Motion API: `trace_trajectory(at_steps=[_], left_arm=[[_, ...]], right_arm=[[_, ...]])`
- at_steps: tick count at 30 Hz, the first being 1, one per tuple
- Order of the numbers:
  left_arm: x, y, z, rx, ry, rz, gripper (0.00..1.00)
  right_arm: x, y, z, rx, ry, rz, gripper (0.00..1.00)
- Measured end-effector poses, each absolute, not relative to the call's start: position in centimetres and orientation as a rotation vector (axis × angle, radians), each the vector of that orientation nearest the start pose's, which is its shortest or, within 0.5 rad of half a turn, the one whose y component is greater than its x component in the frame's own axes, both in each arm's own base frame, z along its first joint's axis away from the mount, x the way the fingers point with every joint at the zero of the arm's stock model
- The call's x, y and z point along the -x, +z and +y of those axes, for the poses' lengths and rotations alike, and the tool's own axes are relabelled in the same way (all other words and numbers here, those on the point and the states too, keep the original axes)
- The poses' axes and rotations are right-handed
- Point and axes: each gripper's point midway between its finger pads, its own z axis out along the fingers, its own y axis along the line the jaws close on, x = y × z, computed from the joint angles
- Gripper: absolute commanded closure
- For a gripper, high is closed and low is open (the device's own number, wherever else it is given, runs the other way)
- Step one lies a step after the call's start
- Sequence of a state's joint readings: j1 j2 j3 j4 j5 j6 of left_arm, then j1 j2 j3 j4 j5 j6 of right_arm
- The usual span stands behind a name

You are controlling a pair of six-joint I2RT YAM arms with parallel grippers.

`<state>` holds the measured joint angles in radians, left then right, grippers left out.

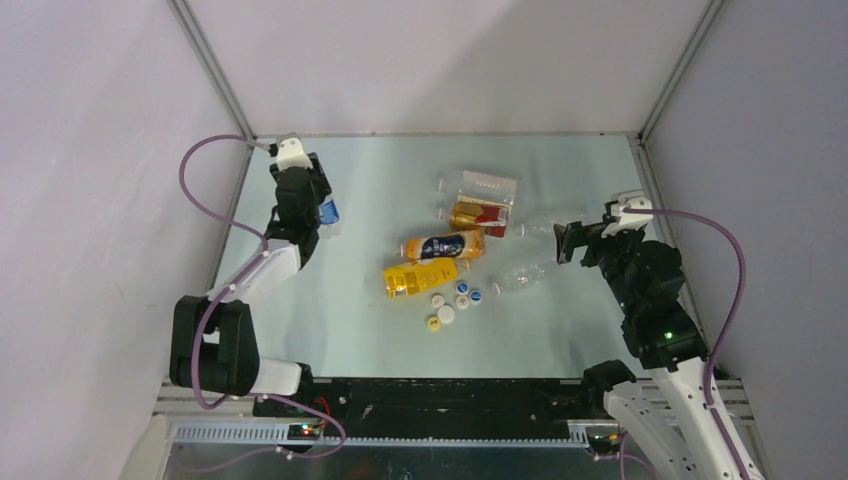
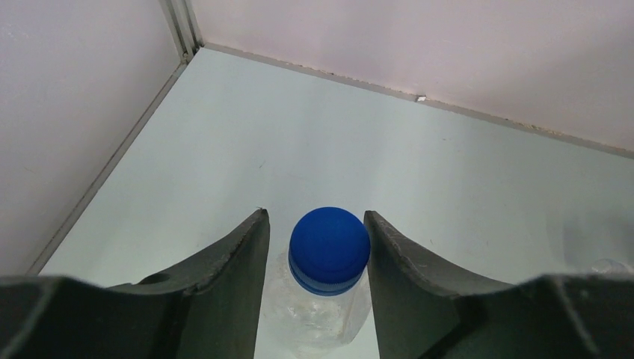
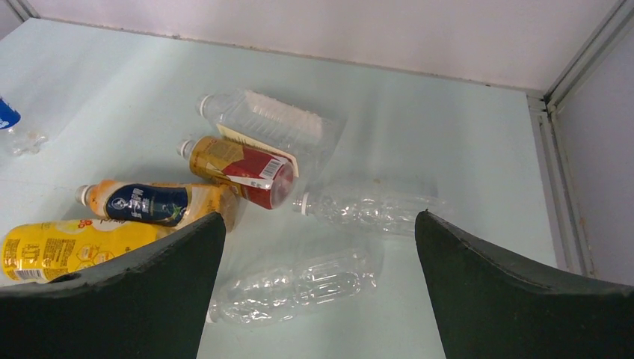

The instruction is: Screw on the bottle caps

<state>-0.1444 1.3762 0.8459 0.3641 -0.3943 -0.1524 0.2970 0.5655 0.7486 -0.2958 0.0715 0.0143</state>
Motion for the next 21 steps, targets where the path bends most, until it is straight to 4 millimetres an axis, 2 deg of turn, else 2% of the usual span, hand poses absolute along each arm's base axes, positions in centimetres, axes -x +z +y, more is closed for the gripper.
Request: trace_trajectory(at_steps=[13, 21], left_arm=[[-44.26, 21.87, -0.13, 0.303, 0.125, 1.706, 0.28], [-44.25, 21.82, -0.16, 0.306, 0.121, 1.707, 0.13]], right_arm=[[-26.05, 28.87, 7.32, 0.208, 0.2, 1.676, 0.01], [-25.99, 28.88, 7.55, 0.218, 0.21, 1.675, 0.01]])
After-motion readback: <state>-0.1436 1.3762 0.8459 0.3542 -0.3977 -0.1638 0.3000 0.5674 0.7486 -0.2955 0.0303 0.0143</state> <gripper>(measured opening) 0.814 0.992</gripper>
